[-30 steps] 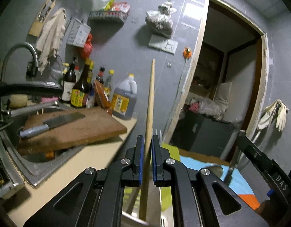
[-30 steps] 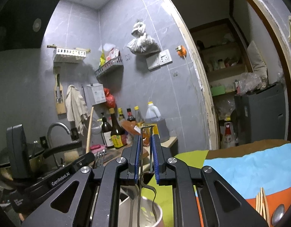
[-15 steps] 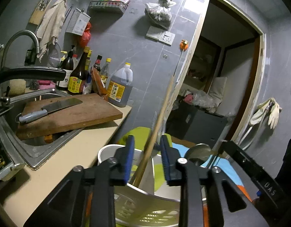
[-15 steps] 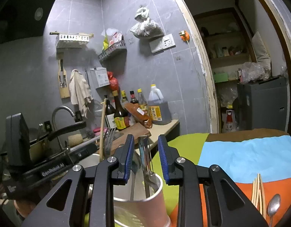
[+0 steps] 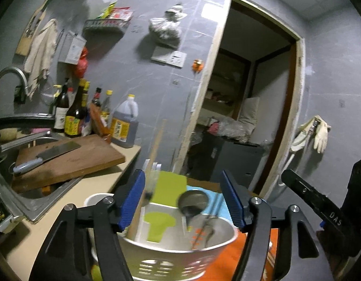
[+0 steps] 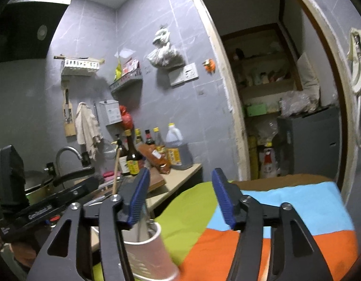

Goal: Organize utensils
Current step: 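Release the chopstick into the caddy with the left tool while the right tool drops the peeler in, then move both tools back over the chopsticks and spoon on the cloth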

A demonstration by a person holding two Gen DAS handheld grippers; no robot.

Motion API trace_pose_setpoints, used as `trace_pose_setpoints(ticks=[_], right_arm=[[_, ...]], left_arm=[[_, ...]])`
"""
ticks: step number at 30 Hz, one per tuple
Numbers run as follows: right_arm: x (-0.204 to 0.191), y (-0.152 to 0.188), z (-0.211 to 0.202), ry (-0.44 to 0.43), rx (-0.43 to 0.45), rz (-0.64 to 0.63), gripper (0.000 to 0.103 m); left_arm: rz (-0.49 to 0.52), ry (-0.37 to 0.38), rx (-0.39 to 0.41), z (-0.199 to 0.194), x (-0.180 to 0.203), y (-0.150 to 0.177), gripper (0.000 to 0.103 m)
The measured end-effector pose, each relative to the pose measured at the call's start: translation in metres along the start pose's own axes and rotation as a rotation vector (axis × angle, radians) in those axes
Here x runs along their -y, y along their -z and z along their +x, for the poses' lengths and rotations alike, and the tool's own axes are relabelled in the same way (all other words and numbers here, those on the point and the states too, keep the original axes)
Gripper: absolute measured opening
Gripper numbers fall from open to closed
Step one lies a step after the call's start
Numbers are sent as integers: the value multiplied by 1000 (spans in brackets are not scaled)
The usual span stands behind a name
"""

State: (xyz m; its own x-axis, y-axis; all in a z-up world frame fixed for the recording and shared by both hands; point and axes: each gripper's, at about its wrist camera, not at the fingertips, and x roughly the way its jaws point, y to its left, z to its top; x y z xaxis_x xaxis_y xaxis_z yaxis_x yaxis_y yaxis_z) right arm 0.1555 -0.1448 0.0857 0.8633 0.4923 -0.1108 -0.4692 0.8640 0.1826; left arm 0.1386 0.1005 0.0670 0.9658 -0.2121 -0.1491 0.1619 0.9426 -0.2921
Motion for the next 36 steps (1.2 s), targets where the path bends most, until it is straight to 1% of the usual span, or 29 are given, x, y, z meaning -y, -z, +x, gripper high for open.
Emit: trace_pose_setpoints(ticks=[2,3,5,7,10,11,14,19,23,26,31,34,36], right_arm=[[7,-4,-10,18,11,-10,74],[11,-7,-16,31,16,-19,76],[19,-9,-26,58,19,-33,80],[30,-11,-37,89,21,-35,86],[44,-12,-51,133,21,-29,97],[50,-12,-56,147,22,-24,101],[64,-11,-66,178,15,-4,103],[84,-8,-79,231,0,4,103],[99,-3,-85,279,-28,3,103],[111,3,-85,321,-69,1,103],[127,17,-80,375,-157,1,103],[134,27,-74,409,-215,-3,102],[139,33,-70,417,-257,4,99]], left_arm=[[14,15,-5,2,9,0,68],[18,22,-5,2,12,0,75],[25,45,-5,3,21,1,79],[36,65,-6,5,32,3,89],[42,98,-8,9,45,6,97],[45,110,-11,10,50,7,98],[66,137,-23,15,66,12,98],[117,172,-50,23,93,24,99],[144,196,-86,33,112,35,99],[170,201,-114,38,122,44,99],[182,214,-196,55,133,59,99],[185,202,-246,67,135,66,98],[195,187,-294,77,137,72,98]])
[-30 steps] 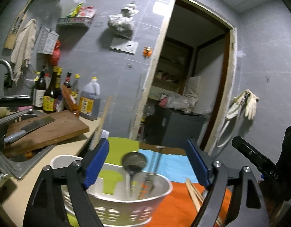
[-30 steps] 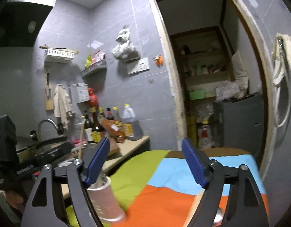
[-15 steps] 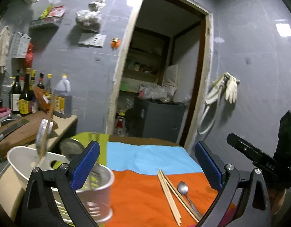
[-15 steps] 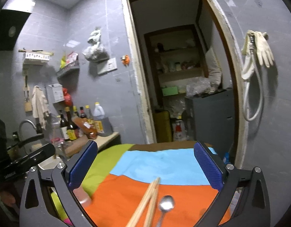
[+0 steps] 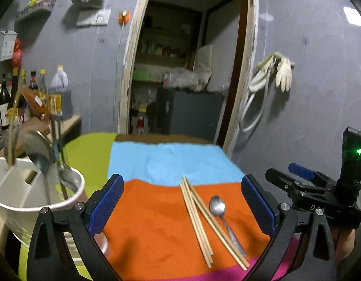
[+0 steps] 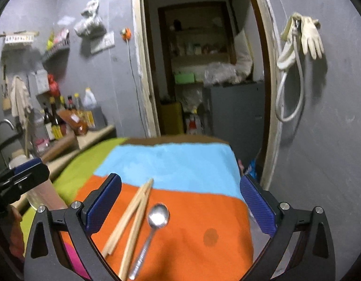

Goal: Organize utensils
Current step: 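Move both tools back over the chopsticks and spoon on the cloth, then grasp another chopstick with the left tool while the right tool closes on the spoon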

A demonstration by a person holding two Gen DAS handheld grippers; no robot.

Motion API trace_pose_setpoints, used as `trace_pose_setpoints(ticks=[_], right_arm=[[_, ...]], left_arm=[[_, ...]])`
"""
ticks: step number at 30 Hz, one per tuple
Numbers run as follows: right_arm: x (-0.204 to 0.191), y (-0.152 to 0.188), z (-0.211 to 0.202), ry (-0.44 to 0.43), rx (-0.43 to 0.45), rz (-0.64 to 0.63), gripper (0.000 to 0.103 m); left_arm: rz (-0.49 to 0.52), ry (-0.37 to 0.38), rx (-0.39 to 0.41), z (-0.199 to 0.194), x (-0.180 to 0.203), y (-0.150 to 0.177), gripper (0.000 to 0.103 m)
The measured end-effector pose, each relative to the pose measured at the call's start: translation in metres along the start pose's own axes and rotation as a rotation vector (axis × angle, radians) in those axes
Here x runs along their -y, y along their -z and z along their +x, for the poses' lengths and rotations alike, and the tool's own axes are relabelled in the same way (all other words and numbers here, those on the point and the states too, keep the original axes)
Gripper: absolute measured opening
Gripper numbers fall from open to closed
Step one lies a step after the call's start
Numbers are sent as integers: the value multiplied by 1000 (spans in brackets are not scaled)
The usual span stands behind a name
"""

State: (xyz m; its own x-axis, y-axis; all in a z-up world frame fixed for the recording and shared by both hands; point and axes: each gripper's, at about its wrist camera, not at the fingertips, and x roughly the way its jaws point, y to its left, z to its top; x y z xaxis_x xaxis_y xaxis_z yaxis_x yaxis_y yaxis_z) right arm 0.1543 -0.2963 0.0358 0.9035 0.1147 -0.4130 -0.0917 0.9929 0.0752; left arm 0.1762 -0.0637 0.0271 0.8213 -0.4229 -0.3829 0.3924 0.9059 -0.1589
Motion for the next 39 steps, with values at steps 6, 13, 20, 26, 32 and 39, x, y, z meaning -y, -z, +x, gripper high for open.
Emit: trace_pose_setpoints(ticks=[6,13,20,26,32,39], right_arm=[[6,12,19,7,-107,-5,83],[0,23,37,-16,-207,-33,64],[-16,32,61,-44,-322,-105,50],[-18,39,75,-71,-392,-118,48],[-18,41,80,-86,-424,-115,48],[-24,41,85,-87,-441,-129,48]], left_arm=[[-6,6,-125,30,0,14,88],[-33,58,-310,69,-10,28,53],[-82,100,-455,101,-21,32,36],[-117,125,-506,114,-30,34,31],[-112,125,-518,124,-30,31,25],[-99,113,-543,140,-25,26,18]])
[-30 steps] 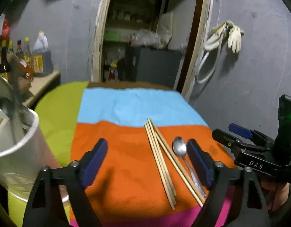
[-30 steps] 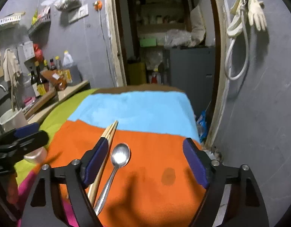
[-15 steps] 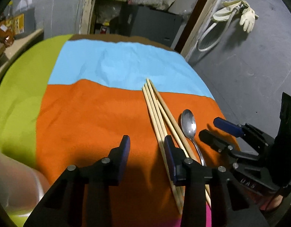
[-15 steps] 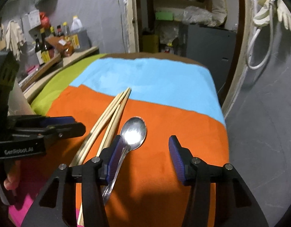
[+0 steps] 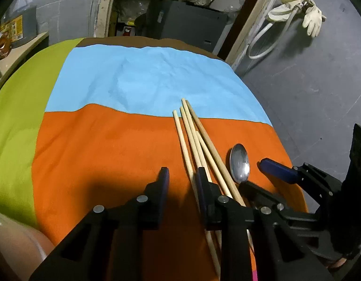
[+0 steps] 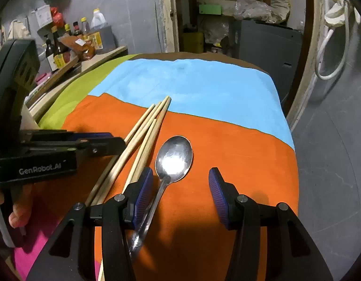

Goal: Organize utensils
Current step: 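Grasp another chopstick with the left tool while the right tool closes on the spoon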

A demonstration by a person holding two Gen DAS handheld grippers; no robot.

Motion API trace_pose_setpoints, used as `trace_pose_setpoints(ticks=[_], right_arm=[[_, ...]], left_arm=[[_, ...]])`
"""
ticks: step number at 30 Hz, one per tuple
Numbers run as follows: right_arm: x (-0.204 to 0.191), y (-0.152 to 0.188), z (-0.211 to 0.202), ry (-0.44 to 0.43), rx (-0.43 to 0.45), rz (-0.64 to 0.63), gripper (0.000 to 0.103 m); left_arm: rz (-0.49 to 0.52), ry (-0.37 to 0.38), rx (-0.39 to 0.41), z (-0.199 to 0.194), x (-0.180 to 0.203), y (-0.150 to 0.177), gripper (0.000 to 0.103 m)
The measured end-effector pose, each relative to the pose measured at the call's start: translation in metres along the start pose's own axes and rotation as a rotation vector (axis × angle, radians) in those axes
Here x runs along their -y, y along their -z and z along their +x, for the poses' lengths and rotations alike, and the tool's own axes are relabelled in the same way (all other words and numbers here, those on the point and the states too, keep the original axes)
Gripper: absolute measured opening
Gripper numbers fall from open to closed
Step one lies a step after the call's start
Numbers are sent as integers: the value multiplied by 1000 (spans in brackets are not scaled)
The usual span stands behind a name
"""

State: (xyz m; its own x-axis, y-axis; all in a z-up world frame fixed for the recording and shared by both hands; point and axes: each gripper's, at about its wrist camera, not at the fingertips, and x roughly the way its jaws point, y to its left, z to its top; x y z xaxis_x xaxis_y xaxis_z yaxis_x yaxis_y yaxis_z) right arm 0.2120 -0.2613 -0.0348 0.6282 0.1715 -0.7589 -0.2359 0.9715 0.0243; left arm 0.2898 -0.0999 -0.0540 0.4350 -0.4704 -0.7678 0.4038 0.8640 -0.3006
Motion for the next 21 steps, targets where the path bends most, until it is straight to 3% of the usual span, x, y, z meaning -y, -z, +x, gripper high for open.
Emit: trace_pose_setpoints(ticks=[12,15,21], right_arm=[[-6,-11,18,17,-39,4,43],[-10,-11,19,21,-40,-12,34],[-7,-10,16,11,-27,-1,33]], left_arm=[[-3,-30,-88,18,2,-20,5],[-18,-30,-89,17,2,-20,5],[-43,18,-56,4,1,-10,2]])
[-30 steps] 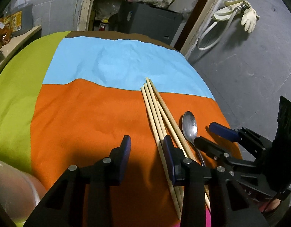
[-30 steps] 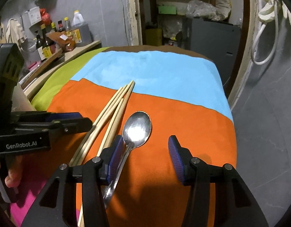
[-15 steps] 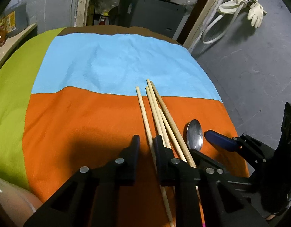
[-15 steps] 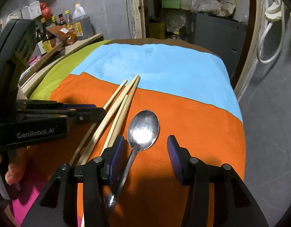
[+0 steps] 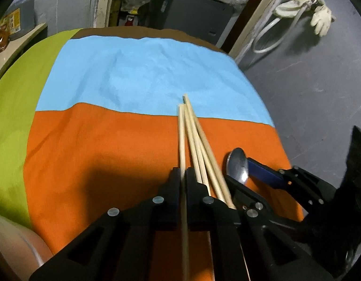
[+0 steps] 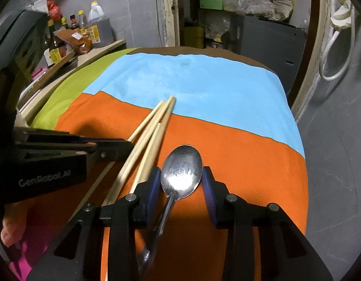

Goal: Organize utensils
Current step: 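Grasp another chopstick with the left tool while the right tool closes on the spoon, then lift the chopstick with the left tool while the right tool carries the spoon to the caddy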

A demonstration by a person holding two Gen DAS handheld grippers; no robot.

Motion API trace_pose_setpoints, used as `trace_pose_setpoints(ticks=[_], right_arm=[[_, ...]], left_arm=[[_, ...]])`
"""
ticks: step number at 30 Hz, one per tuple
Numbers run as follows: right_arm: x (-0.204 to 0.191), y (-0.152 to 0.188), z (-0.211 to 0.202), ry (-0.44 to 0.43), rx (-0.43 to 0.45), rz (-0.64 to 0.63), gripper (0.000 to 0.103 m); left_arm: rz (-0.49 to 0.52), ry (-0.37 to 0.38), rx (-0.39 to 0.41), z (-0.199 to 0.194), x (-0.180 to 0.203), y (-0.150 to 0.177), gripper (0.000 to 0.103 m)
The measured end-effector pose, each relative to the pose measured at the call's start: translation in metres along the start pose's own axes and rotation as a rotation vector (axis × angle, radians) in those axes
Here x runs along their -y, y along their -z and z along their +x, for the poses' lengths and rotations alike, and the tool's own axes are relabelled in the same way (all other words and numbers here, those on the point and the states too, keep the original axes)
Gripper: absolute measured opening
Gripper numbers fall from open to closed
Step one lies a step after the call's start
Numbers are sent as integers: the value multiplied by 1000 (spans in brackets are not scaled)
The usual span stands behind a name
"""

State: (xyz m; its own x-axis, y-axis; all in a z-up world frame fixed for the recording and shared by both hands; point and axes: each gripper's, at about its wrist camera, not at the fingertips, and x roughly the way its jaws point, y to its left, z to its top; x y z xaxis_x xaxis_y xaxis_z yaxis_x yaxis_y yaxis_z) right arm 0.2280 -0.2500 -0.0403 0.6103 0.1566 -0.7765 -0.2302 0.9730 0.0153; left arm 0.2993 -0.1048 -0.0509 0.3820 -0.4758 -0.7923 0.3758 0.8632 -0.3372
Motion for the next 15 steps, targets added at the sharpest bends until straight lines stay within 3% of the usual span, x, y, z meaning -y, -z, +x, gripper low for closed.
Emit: trace_pose_setpoints(ticks=[6,15], right_arm=[[-3,6,-27,8,118,-12,33],[-33,13,-82,86,409,-103,33]], left_arm=[[31,13,143,-34,7,18,2],[88,-31,466,-93,25,49,2]])
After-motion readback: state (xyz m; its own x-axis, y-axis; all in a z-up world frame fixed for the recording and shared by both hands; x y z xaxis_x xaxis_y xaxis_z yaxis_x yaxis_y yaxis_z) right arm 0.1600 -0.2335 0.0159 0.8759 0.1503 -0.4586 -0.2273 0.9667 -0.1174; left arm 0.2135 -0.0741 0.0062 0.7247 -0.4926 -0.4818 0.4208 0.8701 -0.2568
